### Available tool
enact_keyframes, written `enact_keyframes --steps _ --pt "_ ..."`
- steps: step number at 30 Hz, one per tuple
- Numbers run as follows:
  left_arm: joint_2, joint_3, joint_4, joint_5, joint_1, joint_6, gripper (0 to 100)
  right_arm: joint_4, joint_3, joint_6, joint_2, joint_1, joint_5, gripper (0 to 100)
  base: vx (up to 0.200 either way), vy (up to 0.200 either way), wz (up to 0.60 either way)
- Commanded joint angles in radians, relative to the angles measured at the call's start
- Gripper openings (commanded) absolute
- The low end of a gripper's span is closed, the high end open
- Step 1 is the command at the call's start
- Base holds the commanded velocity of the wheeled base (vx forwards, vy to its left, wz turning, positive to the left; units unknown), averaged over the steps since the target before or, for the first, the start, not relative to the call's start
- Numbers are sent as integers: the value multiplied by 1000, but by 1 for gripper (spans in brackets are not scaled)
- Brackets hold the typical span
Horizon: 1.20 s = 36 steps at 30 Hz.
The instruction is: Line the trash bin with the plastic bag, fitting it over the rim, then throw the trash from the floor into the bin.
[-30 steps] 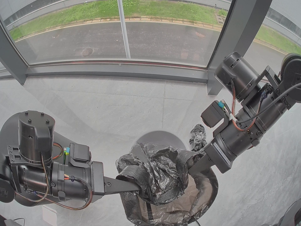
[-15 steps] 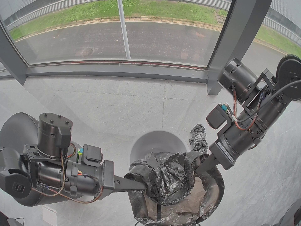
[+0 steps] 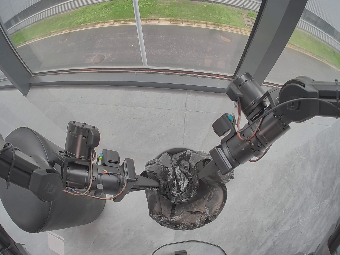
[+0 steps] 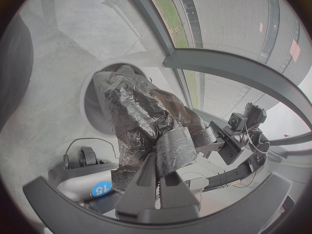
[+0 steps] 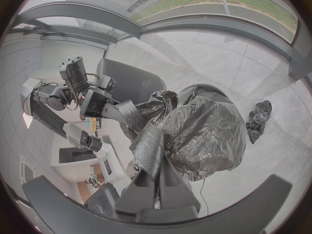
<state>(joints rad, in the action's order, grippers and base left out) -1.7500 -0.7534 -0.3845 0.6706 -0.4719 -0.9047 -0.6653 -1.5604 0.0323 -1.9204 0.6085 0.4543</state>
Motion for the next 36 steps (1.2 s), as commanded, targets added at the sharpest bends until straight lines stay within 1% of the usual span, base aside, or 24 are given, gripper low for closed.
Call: enact_keyframes --steps 1,12,20,22,23,26,28,29,30,32,36 --pt "-59 -32 1 1 41 13 0 56 -7 4 -106 -1 1 0 0 0 0" --pt "-72 -67 4 1 91 15 0 150 -20 1 -204 -3 3 0 0 0 0" --pt "-103 -136 -1 1 167 20 0 296 -13 3 -265 -15 -2 0 0 0 0" --pt "-106 -147 -1 1 171 21 0 319 -10 6 -270 -16 -3 0 0 0 0" --pt "-112 -161 -1 1 180 21 0 374 2 8 -279 -19 -5 0 0 0 0" --pt "-128 -175 -4 0 182 21 0 458 39 9 -284 -30 -8 0 0 0 0" --pt "-128 -175 -4 0 182 21 0 458 39 9 -284 -30 -8 0 0 0 0" --pt "-146 -193 -4 0 182 21 0 543 86 12 -289 -35 -29 0 0 0 0" --pt "-149 -195 -4 0 182 21 0 563 100 12 -289 -38 -43 0 0 0 0" --pt "-155 -199 -4 0 182 21 0 590 117 12 -290 -55 -58 0 0 0 0" --pt "-161 -205 -4 1 174 20 0 595 138 9 -281 -84 -58 0 0 0 0"
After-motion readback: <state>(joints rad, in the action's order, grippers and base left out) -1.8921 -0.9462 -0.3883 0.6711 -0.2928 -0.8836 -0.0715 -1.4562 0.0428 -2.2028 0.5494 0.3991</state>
